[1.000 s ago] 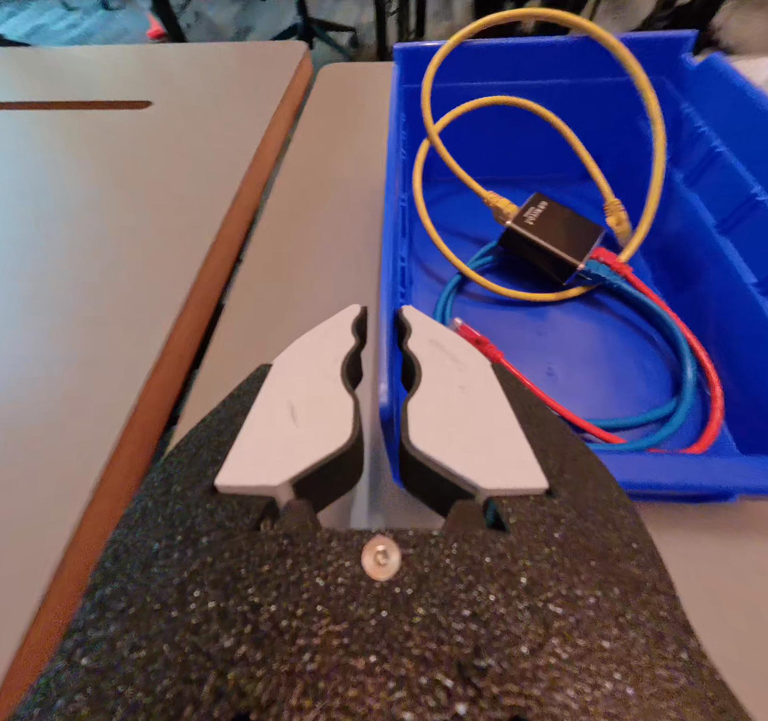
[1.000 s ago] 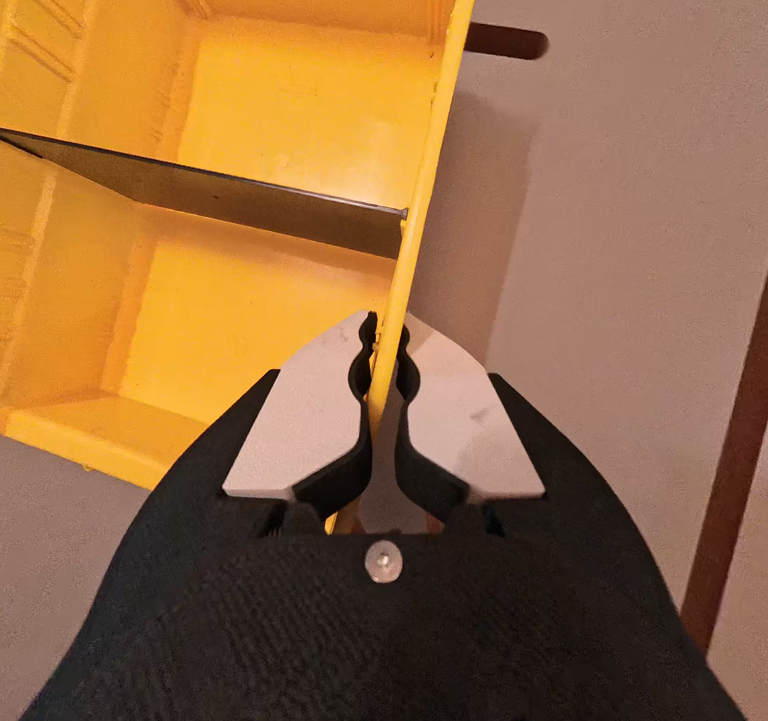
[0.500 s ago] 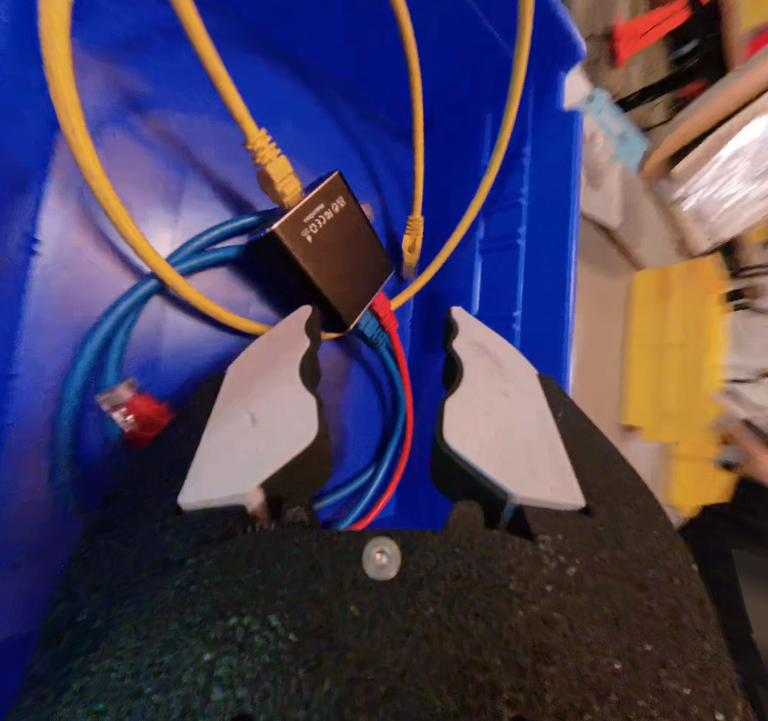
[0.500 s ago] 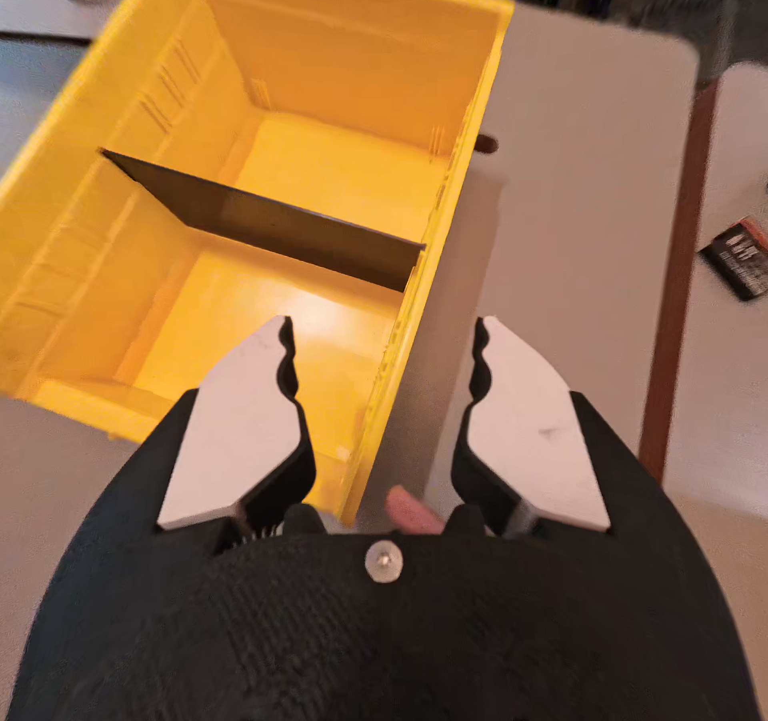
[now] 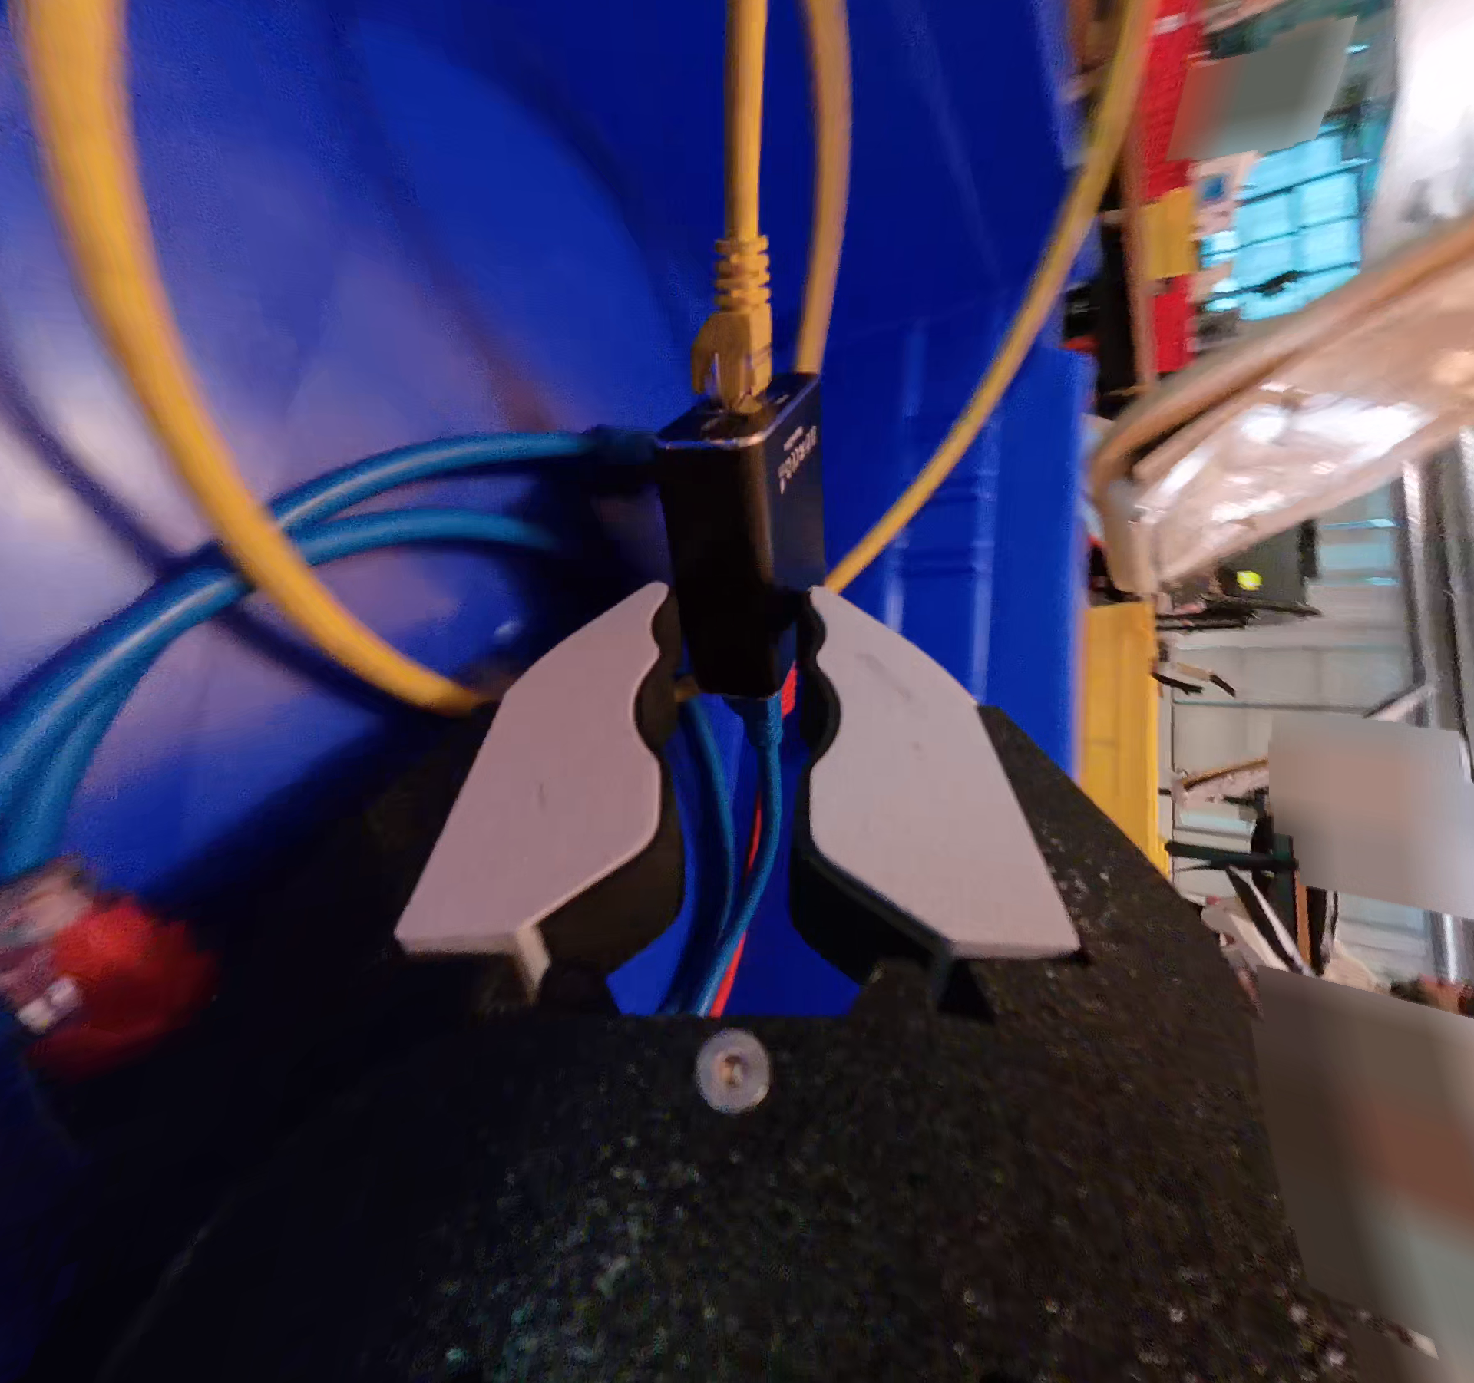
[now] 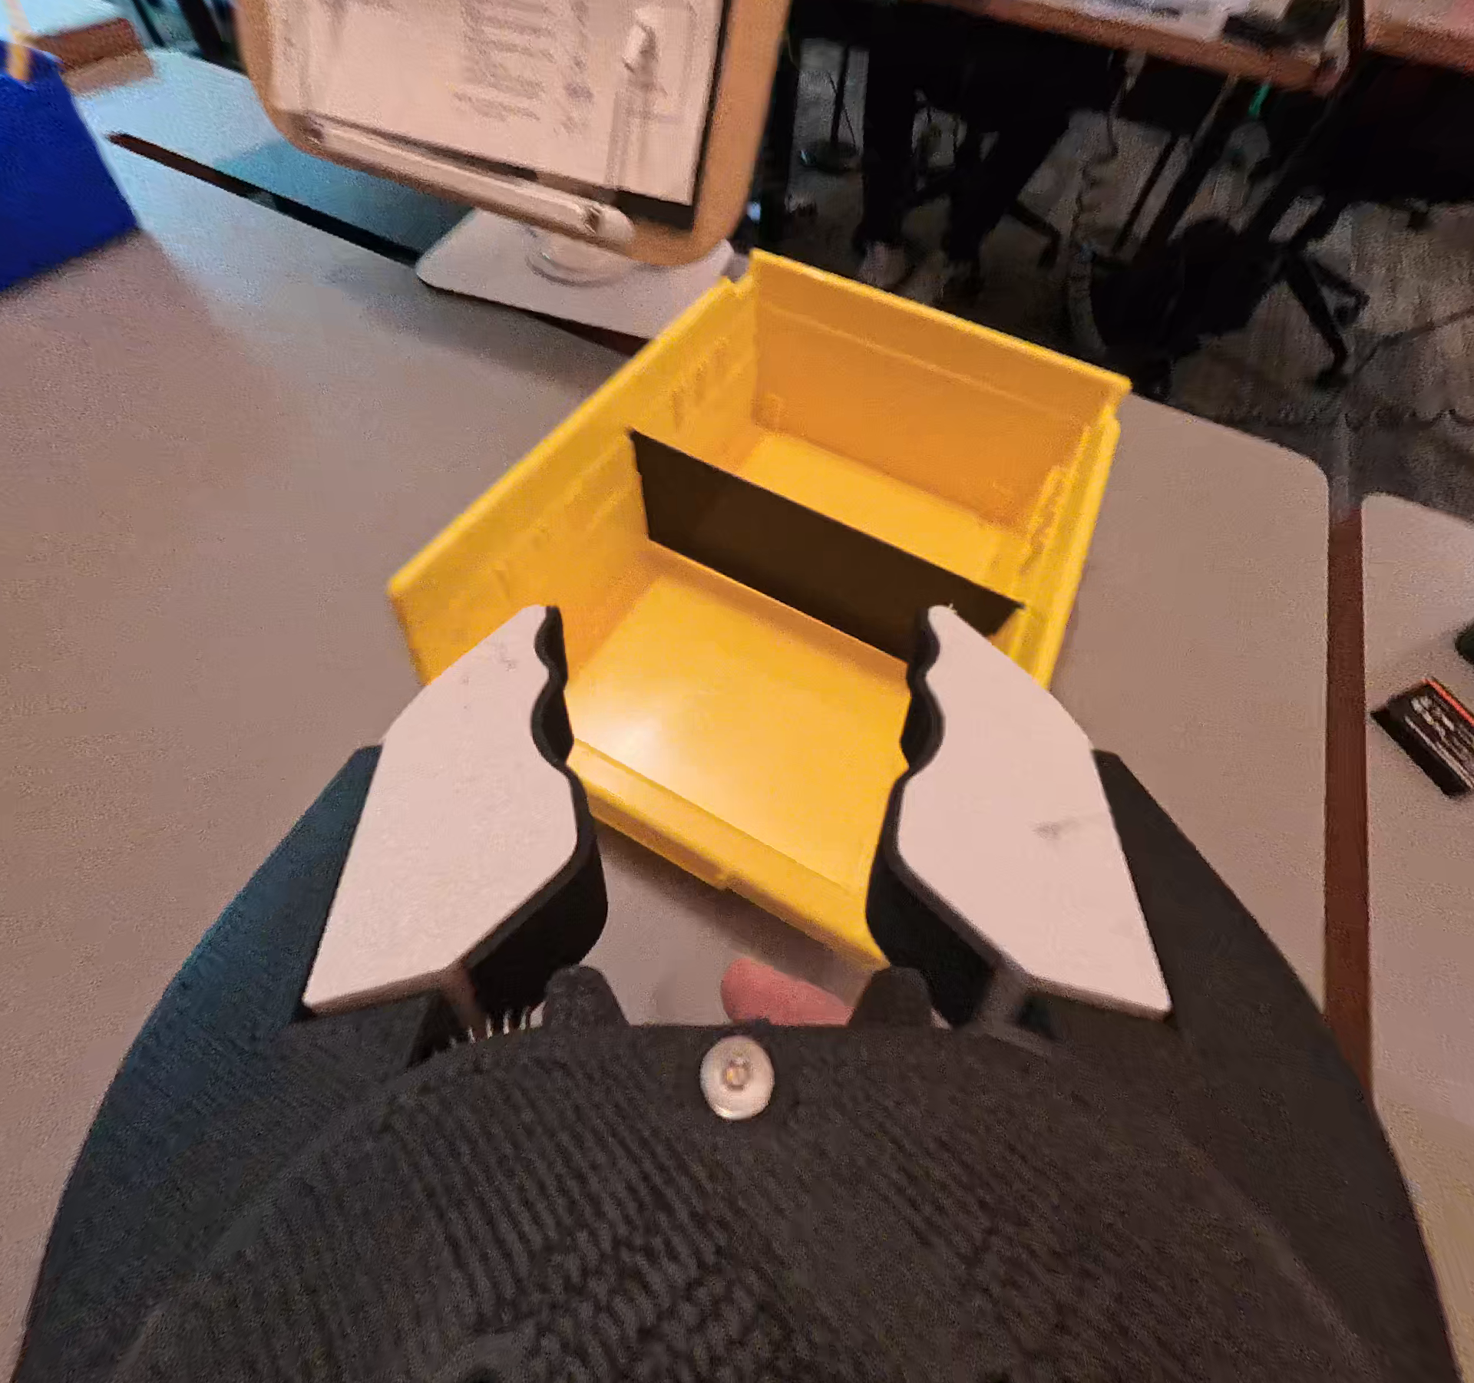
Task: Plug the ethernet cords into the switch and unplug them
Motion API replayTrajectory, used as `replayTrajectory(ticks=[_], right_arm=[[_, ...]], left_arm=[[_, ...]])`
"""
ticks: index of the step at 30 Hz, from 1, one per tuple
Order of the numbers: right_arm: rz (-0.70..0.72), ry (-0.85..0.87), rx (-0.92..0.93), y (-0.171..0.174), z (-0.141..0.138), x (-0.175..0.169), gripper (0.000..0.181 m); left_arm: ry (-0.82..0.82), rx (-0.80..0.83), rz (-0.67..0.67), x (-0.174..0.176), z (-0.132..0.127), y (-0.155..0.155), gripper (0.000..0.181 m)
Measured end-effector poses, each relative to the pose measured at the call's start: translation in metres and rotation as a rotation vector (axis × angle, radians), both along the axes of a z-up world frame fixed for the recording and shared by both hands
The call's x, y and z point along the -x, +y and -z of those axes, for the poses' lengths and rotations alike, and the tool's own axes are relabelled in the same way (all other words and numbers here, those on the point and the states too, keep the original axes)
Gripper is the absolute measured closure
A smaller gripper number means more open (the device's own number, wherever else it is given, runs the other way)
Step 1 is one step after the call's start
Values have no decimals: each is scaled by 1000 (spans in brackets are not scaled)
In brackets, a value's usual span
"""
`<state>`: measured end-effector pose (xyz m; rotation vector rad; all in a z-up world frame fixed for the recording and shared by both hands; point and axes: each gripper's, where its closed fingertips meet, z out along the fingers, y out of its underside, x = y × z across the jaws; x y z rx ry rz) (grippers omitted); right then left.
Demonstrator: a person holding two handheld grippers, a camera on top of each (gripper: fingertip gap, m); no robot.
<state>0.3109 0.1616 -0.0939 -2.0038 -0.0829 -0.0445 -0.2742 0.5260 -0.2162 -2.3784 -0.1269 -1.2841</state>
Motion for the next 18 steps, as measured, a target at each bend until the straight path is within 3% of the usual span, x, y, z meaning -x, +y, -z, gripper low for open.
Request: replayTrajectory(ticks=[5,8,12,16,18], right_arm=[[-146,-28,-115,0,-19,65,89],[-244,-36,-139,1,-26,105,89],[-365,-31,-190,5,-40,156,91],[-485,36,-277,3,-64,212,101],[-562,55,-320,-5,-77,245,101]], left_arm=[[-29,-461,66,-7,-82,-12,157],[-78,-764,47,-7,-165,-28,157],[51,-1163,56,-18,-284,-68,158],[-3,-1291,114,-52,-378,-123,158],[-44,-1366,183,-74,-411,-159,158]])
